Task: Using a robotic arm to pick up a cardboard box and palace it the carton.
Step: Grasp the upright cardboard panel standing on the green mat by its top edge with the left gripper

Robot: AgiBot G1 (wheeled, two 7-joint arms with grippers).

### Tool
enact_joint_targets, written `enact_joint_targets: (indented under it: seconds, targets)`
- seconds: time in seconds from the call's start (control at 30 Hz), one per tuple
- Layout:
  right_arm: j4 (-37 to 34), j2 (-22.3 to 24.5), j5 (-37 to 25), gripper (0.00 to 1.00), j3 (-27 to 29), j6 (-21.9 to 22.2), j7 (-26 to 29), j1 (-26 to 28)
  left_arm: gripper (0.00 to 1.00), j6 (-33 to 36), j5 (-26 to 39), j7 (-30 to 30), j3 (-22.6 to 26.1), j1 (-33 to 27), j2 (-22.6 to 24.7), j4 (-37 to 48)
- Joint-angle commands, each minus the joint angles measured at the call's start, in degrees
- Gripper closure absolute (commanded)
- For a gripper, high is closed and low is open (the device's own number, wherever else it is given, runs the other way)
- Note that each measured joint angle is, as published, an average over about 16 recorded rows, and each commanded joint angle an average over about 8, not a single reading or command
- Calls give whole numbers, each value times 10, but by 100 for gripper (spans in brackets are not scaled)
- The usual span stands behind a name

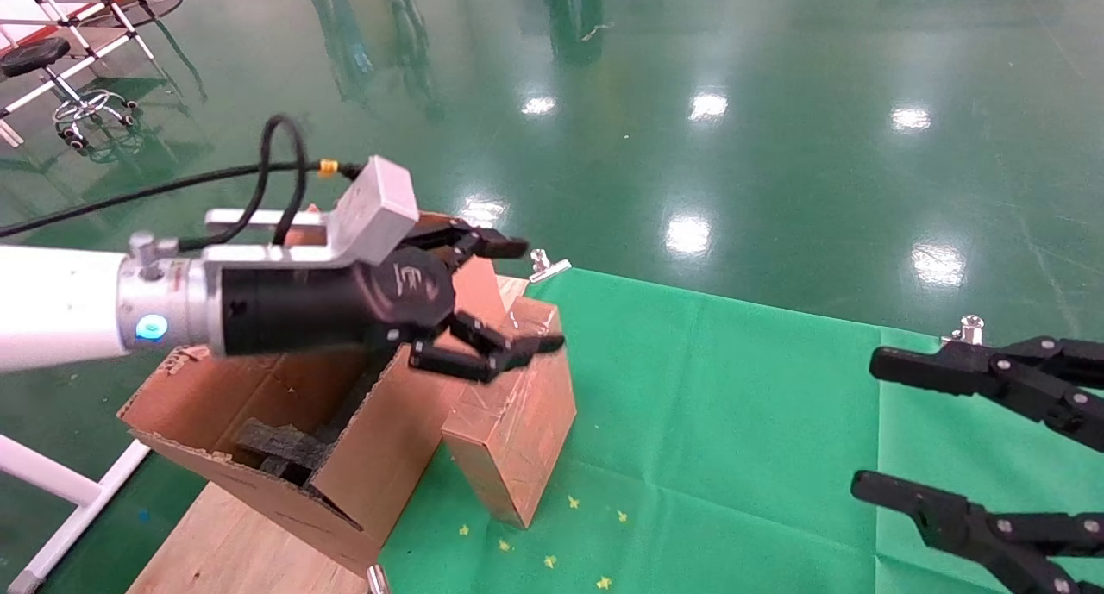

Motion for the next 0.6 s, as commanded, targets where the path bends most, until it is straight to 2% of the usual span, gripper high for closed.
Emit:
enact_joint_targets:
  seconds: [0.03,0.3,0.6]
  targets:
    - [0,0,0,100,0,0,0,0,0,-24,32,-46,10,-12,-5,-3]
    - [0,0,0,100,0,0,0,0,0,-30,125,-244,53,-86,13,-7]
    - [0,0,1,100,-1,0,0,0,0,37,238,-399,118,-174,68,-10]
